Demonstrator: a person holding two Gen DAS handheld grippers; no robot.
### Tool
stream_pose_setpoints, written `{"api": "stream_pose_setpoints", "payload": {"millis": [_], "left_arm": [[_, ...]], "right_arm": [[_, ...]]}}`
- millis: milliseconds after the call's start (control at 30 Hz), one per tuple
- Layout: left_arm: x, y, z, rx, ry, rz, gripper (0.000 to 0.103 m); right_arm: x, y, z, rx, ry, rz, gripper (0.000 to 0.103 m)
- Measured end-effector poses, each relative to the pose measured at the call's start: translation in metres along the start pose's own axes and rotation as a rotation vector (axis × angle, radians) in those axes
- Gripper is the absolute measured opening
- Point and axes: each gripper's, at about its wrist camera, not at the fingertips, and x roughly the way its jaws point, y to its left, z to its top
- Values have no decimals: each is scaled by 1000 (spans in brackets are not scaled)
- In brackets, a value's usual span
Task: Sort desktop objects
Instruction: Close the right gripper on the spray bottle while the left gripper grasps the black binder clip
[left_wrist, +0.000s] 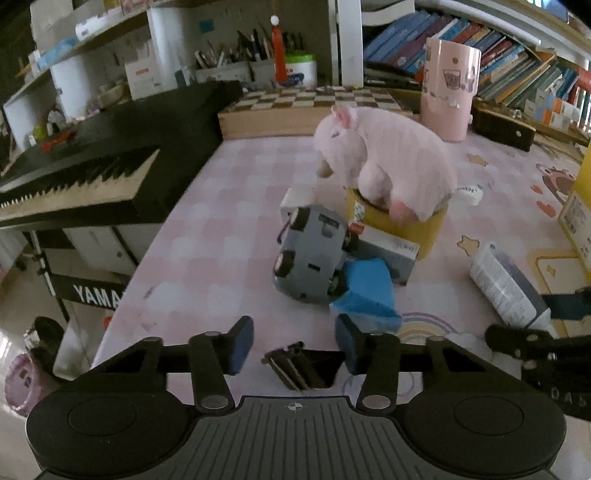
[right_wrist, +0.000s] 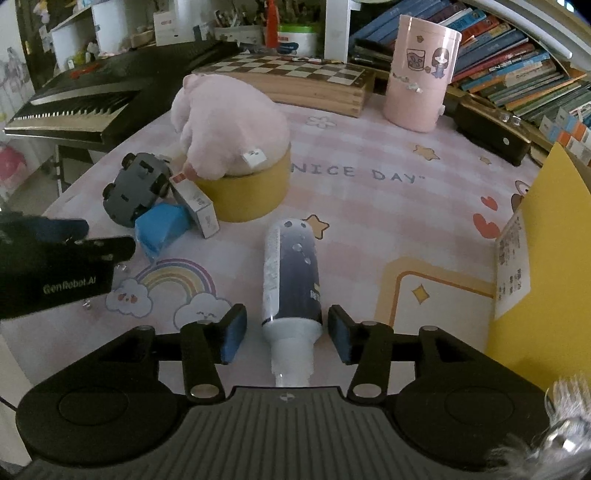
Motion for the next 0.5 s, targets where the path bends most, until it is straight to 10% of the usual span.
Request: {"api": "stream_pose_setpoints", "payload": {"millis": [500], "left_arm": [[-17, 12, -10, -43, -49, -48, 53]], "right_arm": [[3, 0, 1, -5, -4, 5, 57]]}}
